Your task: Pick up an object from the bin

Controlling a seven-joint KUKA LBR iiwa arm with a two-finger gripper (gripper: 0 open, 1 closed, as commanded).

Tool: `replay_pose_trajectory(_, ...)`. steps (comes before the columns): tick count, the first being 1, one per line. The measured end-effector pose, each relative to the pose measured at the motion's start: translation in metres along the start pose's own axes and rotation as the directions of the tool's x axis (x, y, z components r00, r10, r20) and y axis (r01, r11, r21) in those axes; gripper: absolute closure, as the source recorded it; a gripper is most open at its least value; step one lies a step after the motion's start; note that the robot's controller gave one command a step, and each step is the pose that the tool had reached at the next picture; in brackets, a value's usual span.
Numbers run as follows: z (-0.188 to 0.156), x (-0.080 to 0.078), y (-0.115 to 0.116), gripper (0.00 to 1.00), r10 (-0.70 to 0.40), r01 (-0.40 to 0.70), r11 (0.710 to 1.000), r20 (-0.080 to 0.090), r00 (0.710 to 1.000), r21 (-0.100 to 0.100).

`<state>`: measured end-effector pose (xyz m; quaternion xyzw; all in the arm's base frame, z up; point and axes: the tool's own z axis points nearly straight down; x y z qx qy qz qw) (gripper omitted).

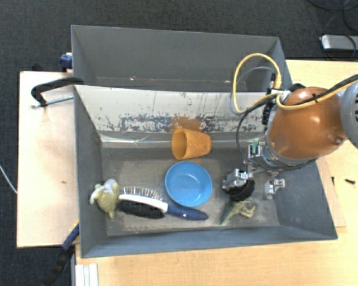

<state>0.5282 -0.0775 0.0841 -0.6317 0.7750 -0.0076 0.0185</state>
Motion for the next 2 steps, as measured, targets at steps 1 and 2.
replay_pose_trajectory(1,-0.0004,0.0191,0.0111,0.00,-0.348,0.348,0.937,-0.002,0.937,0.019)
replay_pose_trajectory(2,0.0008,0.0171,0.0136,1.00,-0.351,0.351,0.936,0.002,0.936,0.011)
